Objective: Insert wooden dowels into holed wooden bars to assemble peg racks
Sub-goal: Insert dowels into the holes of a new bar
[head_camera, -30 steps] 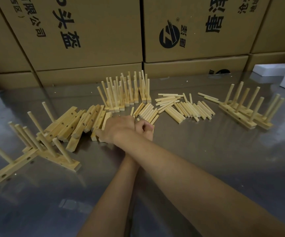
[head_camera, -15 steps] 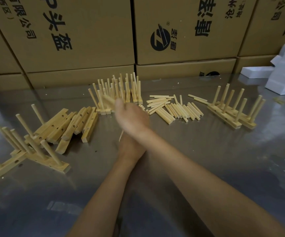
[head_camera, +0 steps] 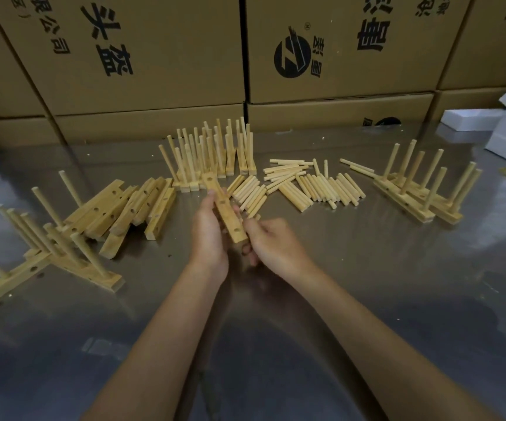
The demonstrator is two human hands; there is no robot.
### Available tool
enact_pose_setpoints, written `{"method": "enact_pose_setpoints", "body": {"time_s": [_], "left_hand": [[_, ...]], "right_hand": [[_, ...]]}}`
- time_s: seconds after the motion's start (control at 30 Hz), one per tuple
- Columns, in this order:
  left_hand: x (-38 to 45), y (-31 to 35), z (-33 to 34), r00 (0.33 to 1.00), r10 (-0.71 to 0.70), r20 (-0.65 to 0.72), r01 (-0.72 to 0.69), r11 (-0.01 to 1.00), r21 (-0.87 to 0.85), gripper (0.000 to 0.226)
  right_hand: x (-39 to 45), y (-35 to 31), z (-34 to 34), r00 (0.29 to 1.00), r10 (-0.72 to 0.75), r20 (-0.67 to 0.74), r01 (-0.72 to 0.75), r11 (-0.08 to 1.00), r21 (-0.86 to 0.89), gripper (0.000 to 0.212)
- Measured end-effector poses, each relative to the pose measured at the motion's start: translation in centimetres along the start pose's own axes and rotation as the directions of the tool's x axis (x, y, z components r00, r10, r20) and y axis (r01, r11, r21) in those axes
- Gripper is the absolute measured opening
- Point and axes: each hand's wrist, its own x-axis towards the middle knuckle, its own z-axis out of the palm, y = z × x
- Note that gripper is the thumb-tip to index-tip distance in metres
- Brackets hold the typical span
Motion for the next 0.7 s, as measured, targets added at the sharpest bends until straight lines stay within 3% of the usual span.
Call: {"method": "enact_pose_setpoints", "body": {"time_s": [0.07, 0.2, 0.3, 0.4, 0.53, 0.7], "left_hand": [[0.4, 0.3, -0.5, 0.999, 0.026, -0.023, -0.027, 1.000, -0.015, 0.030], [0.6, 0.5, -1.8, 1.000, -0.013, -0.019, 0.013, 1.000, 0.017, 0.024], [0.7, 0.6, -1.9, 0.999, -0.020, 0.038, 0.019, 0.999, 0.035, 0.023], [0.7, 0.5, -1.9, 0.995, -0.015, 0.102, 0.005, 0.995, 0.098, 0.044], [0.7, 0.4, -1.8, 0.993, -0.039, 0.111, 0.021, 0.987, 0.159, 0.041], [0.2, 0.0, -1.4, 0.993, -0.081, 0.090, 0.061, 0.976, 0.207, 0.038]], "right_hand": [[0.2, 1.2, 0.1, 0.970, -0.220, -0.108, 0.178, 0.936, -0.304, 0.025], [0.3, 2.3, 0.4, 0.936, -0.353, 0.017, 0.293, 0.747, -0.597, 0.025], [0.1, 2.3, -0.1, 0.941, -0.336, -0.027, 0.257, 0.767, -0.588, 0.016], [0.1, 2.5, -1.6, 0.977, -0.206, -0.045, 0.150, 0.829, -0.539, 0.020], [0.3, 2.4, -2.7, 0.996, -0.079, -0.039, 0.053, 0.892, -0.449, 0.012], [-0.4, 2.7, -3.1, 0.994, -0.071, -0.082, 0.043, 0.953, -0.301, 0.008]]}}
